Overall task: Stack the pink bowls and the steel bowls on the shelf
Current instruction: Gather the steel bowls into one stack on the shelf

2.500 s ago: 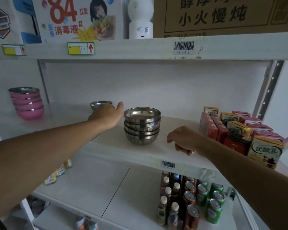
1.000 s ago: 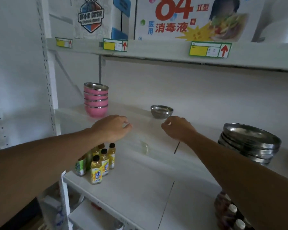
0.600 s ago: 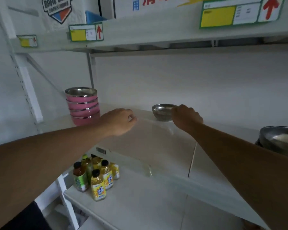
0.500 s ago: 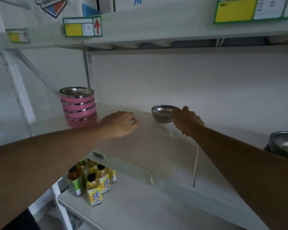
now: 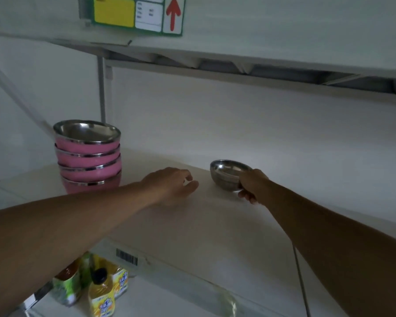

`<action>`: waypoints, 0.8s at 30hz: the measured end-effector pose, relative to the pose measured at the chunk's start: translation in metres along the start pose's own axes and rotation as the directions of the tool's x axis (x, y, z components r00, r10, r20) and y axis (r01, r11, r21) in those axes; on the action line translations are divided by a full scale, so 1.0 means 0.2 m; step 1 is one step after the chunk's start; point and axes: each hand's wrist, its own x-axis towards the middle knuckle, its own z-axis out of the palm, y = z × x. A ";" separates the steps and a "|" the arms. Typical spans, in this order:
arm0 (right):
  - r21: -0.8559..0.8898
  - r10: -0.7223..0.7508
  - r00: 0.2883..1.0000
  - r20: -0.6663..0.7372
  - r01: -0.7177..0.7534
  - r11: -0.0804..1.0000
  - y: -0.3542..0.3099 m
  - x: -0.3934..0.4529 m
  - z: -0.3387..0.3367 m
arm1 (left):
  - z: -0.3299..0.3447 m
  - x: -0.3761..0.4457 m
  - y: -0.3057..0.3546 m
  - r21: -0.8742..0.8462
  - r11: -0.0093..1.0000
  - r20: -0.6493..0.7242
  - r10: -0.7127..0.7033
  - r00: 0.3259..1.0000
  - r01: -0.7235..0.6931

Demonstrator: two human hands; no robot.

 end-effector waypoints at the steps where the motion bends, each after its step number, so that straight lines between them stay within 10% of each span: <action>1: 0.031 0.001 1.000 -0.018 -0.001 1.000 0.00 0.00 0.02 | 0.01 0.01 -0.01 -0.012 1.000 0.005 0.008 1.000 -0.008; 24: 0.171 -0.130 0.991 -0.027 0.132 0.976 0.36 -0.72 -0.39 | -0.19 -0.57 0.41 -0.012 0.992 -0.035 -0.125 0.992 0.124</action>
